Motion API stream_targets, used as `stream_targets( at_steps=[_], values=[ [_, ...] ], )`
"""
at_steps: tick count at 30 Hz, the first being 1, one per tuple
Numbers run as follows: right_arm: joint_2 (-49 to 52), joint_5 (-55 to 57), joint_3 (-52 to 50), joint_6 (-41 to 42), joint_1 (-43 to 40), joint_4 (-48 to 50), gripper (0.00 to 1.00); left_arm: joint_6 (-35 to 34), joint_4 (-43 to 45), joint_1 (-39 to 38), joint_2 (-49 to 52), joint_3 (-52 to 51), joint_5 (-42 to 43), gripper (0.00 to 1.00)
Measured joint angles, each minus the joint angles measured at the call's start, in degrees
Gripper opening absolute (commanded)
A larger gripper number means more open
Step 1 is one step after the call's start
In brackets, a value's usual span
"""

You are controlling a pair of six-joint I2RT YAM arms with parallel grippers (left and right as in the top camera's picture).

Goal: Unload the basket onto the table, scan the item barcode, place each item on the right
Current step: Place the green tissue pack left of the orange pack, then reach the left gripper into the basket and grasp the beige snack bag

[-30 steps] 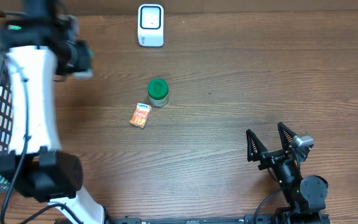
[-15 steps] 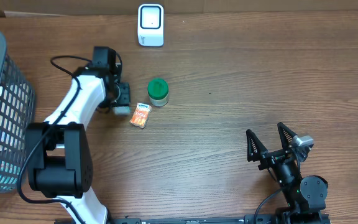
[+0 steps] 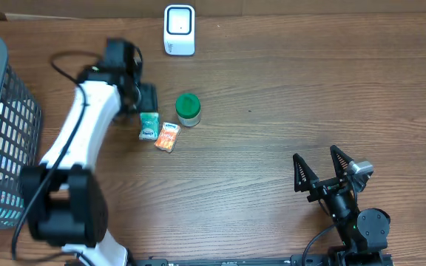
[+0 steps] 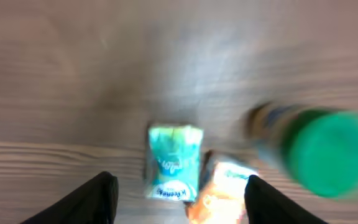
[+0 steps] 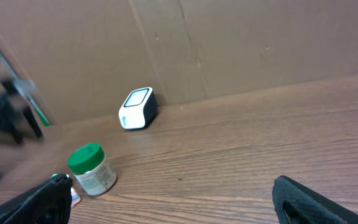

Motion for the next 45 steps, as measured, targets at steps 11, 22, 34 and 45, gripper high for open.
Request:
stream_targets(
  at_steps=[11,22,34,45],
  values=[
    [0.0,0.0,0.0,-0.02,0.02,0.0,1.0,-2.27,-7.19,27.85,-21.81,13.6,2.62,0.94],
    [0.0,0.0,0.0,-0.02,0.02,-0.02,1.0,-4.92,-4.26,58.86,-12.96,10.6,12.0,0.88],
    [0.0,-0.02,0.0,-0.02,0.02,-0.02,1.0,-3.56,-4.33,60.85,0.04,7.96,10.34,0.9],
    [0.0,0.0,0.0,0.0,0.02,-0.04,1.0,-6.32,11.67,60.85,1.86,-11.3,8.85,1.0]
  ],
)
